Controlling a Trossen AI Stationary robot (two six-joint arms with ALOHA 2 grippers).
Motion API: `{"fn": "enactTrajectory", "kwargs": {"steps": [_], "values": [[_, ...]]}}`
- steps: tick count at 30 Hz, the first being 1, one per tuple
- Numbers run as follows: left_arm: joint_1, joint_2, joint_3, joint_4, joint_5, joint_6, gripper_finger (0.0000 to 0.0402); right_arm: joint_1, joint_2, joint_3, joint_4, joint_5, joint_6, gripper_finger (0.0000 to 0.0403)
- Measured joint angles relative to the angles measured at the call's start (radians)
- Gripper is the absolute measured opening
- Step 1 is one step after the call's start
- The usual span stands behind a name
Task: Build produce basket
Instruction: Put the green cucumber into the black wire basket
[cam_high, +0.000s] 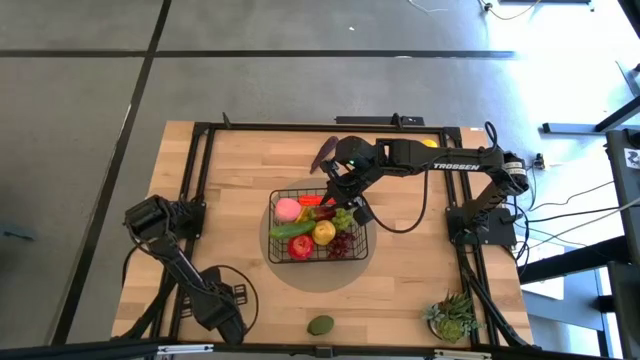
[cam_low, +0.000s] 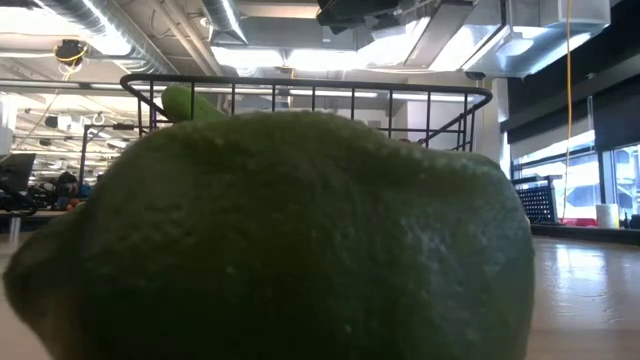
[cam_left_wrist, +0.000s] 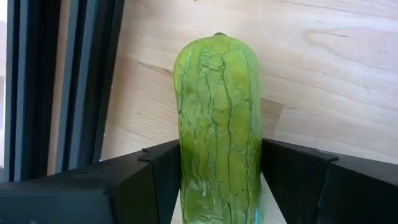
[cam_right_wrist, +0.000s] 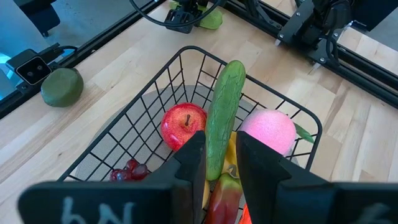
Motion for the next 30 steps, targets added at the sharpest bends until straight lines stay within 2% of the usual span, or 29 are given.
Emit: {"fn": "enactTrajectory", "kwargs": {"steps": [9, 30], "values": [[0.000, 0.000, 0.000, -0.002, -0.014, 0.003, 0.0188, 0.000, 0.000, 0.000, 0.000, 0.000, 0.000, 0.0084], [-0.020, 0.000, 0.000, -0.008, -0.075, 0.139, 0.0188, 0.000, 0.000, 0.000, 0.000, 0.000, 0.000, 0.0084]]}}
